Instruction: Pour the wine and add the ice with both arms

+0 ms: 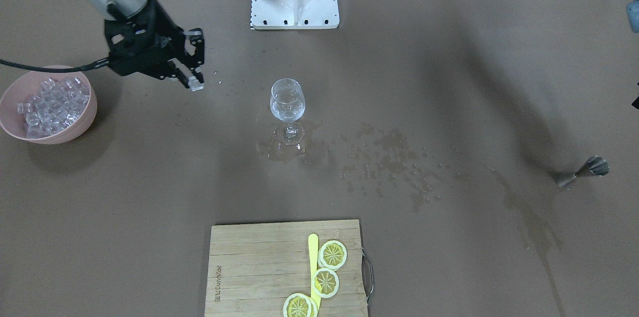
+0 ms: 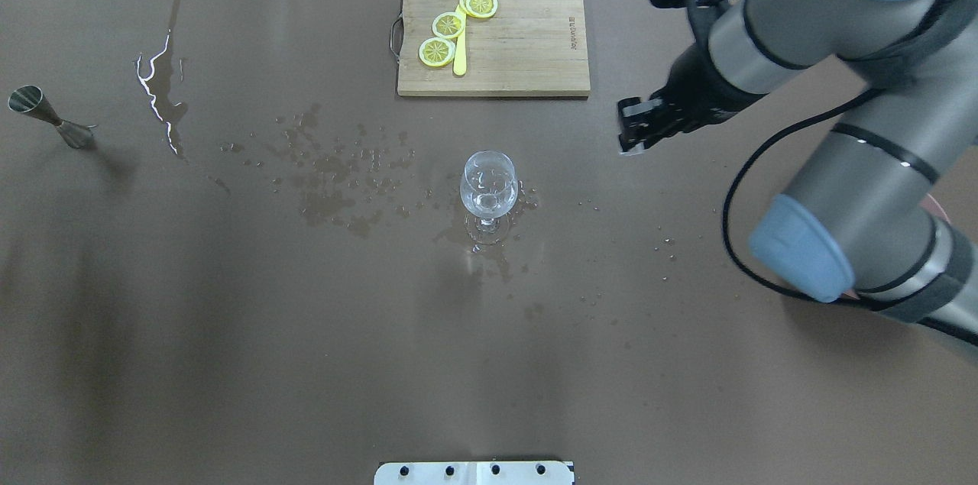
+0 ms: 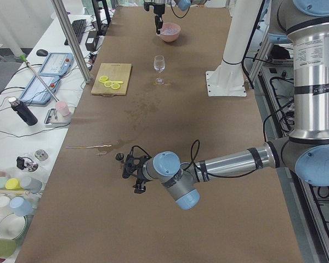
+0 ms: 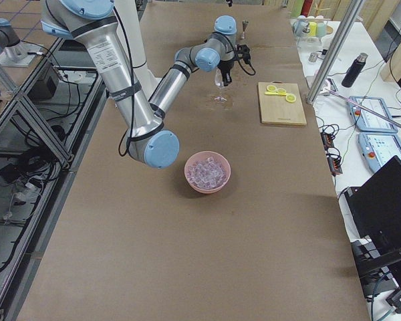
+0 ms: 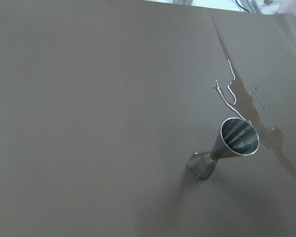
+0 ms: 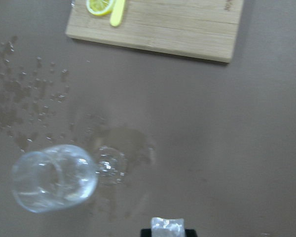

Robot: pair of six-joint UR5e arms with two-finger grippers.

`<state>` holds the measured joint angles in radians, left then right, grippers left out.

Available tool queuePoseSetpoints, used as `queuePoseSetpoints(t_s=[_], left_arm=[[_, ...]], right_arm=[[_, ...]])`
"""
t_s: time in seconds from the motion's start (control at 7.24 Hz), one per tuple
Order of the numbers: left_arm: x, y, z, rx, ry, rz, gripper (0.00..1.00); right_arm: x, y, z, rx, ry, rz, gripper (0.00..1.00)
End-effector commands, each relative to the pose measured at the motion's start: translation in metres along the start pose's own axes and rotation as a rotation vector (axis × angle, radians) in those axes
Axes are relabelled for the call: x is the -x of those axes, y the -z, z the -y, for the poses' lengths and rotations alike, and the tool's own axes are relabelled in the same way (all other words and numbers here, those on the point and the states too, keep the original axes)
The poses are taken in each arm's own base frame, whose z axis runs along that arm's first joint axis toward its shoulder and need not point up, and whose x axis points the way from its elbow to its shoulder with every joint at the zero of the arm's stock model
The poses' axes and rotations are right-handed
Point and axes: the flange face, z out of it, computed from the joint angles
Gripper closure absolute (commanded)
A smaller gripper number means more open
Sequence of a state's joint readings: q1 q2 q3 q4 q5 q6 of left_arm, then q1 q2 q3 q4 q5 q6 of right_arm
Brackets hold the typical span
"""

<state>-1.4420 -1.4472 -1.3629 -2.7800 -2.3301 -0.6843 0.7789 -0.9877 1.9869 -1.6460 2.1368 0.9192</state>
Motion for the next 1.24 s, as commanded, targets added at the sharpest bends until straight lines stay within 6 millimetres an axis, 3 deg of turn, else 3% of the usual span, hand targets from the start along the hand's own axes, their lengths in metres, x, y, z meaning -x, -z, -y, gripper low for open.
queuePoseSetpoints(t_s=[0.0, 0.41, 0.55, 0.69, 0.83, 0.97, 1.1], left_arm=[[0.001, -0.001, 0.0, 0.002, 0.002, 0.001, 0.01], [-0.001, 0.0, 0.002, 0.0, 0.0, 0.0, 0.01], [-0.002, 0.0, 0.003, -0.001, -0.001, -0.001, 0.01], [-0.004, -0.001, 0.006, -0.004, -0.004, -0.002, 0.01], [-0.004, -0.001, 0.007, -0.005, -0.005, -0.002, 0.01], [-0.004, -0.001, 0.007, -0.005, -0.005, -0.002, 0.01], [-0.004, -0.001, 0.007, -0.004, -0.004, -0.002, 0.01]], right_arm=[[0.115, -0.031, 0.007, -0.018, -0.111, 0.032, 1.0], [0.117, -0.049, 0.016, -0.044, -0.096, 0.053, 1.0], [0.116, -0.05, 0.015, -0.041, -0.091, 0.053, 0.62], [0.111, -0.053, 0.014, -0.038, -0.082, 0.047, 0.01], [0.099, -0.057, 0.013, -0.034, -0.083, 0.031, 0.0], [0.072, -0.046, 0.021, -0.043, -0.068, 0.023, 0.0], [0.013, -0.028, 0.03, -0.019, -0.042, 0.014, 0.0]])
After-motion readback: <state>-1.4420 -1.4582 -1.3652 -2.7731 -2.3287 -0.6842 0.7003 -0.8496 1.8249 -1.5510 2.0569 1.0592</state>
